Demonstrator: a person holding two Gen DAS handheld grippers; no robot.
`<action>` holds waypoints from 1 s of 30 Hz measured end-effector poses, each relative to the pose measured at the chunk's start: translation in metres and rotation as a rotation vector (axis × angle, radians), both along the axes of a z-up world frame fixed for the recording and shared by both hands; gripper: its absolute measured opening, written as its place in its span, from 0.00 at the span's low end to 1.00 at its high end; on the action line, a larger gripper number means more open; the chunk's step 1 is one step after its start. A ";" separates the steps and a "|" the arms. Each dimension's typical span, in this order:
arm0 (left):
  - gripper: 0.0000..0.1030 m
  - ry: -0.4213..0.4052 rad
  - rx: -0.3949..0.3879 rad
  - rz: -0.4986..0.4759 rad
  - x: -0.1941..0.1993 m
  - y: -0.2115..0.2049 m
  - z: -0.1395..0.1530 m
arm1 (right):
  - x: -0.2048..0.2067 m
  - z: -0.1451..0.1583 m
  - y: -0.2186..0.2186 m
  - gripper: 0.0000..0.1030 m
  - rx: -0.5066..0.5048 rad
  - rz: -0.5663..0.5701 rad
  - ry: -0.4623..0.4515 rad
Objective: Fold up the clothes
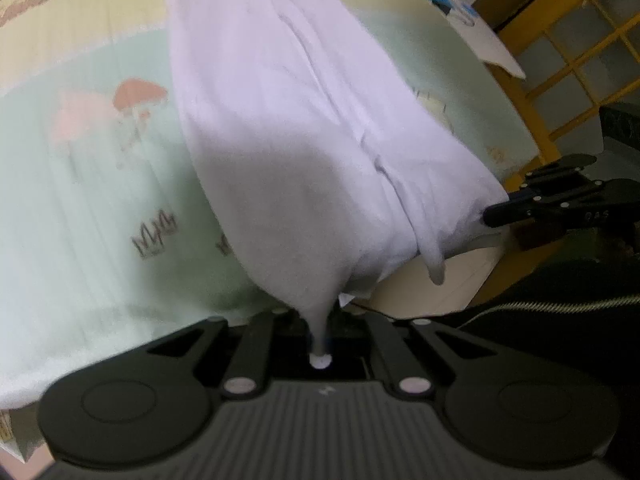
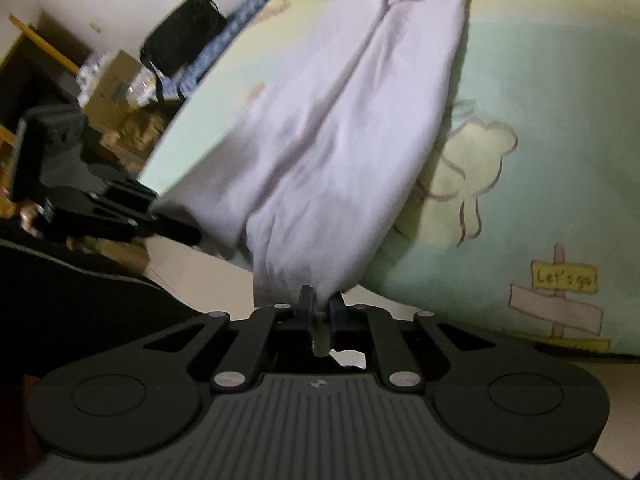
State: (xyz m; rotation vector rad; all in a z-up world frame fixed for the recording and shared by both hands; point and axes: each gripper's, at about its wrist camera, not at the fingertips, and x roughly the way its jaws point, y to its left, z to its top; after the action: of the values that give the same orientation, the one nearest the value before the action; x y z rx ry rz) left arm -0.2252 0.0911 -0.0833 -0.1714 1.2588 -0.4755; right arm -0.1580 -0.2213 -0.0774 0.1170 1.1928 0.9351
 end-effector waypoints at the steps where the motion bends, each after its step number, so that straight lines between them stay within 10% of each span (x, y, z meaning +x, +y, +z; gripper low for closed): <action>1: 0.00 -0.004 0.003 0.003 0.000 0.008 0.003 | 0.003 0.003 -0.002 0.08 0.011 -0.005 0.000; 30: 0.00 -0.163 0.087 0.064 0.112 0.053 0.037 | 0.091 0.035 0.033 0.08 0.035 -0.275 -0.204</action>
State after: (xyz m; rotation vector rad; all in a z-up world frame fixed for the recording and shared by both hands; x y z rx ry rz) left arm -0.1131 0.1444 -0.0459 -0.0972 1.1090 -0.3711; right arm -0.0671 -0.1880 -0.0424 0.2036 0.9444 0.7078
